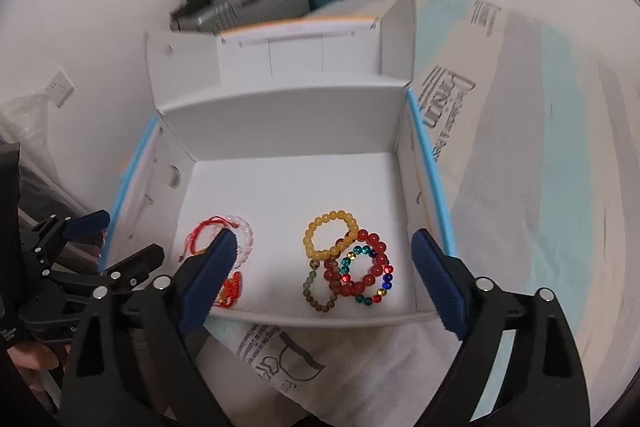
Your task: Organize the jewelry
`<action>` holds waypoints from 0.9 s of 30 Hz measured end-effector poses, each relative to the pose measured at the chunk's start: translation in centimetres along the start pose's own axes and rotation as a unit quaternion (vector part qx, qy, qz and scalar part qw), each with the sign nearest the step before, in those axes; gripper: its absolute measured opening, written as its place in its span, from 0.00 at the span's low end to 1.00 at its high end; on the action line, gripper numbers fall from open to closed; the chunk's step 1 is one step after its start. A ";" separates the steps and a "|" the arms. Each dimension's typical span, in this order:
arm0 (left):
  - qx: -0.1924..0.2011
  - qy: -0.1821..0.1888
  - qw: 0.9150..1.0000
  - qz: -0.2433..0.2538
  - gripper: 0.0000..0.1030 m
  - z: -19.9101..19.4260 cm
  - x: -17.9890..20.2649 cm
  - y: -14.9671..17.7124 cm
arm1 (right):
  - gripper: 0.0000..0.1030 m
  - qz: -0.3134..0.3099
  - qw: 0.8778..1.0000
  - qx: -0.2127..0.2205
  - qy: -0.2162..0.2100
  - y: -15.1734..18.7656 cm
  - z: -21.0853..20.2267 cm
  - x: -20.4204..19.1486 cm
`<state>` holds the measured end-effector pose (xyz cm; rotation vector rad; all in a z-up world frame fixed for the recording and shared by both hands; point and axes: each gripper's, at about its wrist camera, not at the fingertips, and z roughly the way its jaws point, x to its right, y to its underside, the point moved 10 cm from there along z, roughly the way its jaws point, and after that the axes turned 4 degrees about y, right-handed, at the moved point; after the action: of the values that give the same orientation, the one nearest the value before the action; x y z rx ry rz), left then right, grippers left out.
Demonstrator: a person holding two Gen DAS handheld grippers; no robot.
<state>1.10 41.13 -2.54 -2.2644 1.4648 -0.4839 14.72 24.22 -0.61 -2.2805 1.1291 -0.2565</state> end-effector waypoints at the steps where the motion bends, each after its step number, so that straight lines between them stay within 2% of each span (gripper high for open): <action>1: 0.010 -0.001 1.000 -0.005 0.94 -0.9 0.2 0.4 | 0.89 0.003 1.000 0.008 -0.001 0.4 -0.8 0.1; 6: 0.052 -0.020 0.998 -0.013 0.94 -3.5 0.8 2.1 | 0.92 -0.001 0.999 0.042 0.003 2.2 -3.3 0.4; 10: 0.075 -0.017 0.997 -0.026 0.94 -4.8 1.6 4.0 | 0.92 -0.010 0.998 0.059 0.016 4.1 -4.3 0.8; 18: 0.084 -0.009 0.996 -0.036 0.94 -4.9 2.9 7.1 | 0.92 -0.021 0.997 0.064 0.024 7.3 -4.5 0.5; 27: 0.082 -0.009 0.996 -0.038 0.94 -5.0 3.4 7.9 | 0.92 -0.024 0.997 0.064 0.023 8.6 -4.7 0.9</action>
<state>-6.16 34.36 -1.96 -2.1949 1.2841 -0.5826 7.64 17.46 -1.76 -2.2015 1.0502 -0.3904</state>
